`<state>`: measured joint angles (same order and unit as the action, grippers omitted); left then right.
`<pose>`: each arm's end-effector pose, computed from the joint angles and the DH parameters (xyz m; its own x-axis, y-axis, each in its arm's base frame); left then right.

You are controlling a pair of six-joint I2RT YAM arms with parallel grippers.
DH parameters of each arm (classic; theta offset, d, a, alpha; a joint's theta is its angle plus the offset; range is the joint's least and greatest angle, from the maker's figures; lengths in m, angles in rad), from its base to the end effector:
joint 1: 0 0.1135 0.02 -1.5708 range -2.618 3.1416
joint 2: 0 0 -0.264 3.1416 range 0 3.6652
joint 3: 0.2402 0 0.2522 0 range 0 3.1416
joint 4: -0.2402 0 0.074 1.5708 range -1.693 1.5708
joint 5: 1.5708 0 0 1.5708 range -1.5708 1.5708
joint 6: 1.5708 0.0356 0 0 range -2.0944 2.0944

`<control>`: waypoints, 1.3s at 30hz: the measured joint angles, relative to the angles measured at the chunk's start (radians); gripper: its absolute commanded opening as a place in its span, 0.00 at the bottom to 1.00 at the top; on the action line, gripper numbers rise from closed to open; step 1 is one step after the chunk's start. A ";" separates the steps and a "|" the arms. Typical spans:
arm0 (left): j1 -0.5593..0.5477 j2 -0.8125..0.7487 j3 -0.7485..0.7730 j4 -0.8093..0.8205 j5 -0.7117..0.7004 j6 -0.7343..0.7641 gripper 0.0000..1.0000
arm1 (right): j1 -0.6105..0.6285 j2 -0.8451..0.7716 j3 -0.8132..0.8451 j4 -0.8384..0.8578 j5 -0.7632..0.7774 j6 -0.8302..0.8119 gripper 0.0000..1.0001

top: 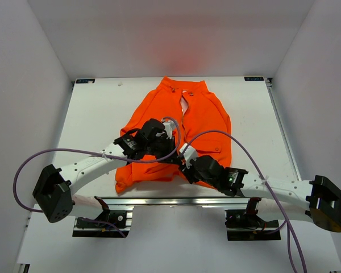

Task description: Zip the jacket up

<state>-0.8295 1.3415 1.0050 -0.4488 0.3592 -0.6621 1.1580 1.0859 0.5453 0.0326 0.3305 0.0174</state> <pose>0.1845 -0.2201 0.2705 -0.9043 0.1354 -0.4050 0.3835 0.6746 -0.6308 0.1036 0.2078 0.2201 -0.2082 -0.4344 -0.8763 -0.7492 0.6468 -0.1426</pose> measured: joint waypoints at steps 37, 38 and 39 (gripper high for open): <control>0.000 0.000 0.010 -0.018 -0.015 -0.011 0.00 | 0.001 -0.053 -0.119 0.192 0.041 0.110 0.48; 0.000 0.000 0.010 -0.018 -0.015 -0.011 0.00 | 0.002 -0.049 -0.119 0.201 0.047 0.112 0.47; 0.000 0.000 0.010 -0.018 -0.015 -0.011 0.00 | 0.002 -0.045 -0.119 0.211 0.056 0.114 0.46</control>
<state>-0.8295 1.3411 1.0149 -0.4667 0.3443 -0.6735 1.1599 1.0412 0.4267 0.2436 0.3862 0.1314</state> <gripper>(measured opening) 0.009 0.480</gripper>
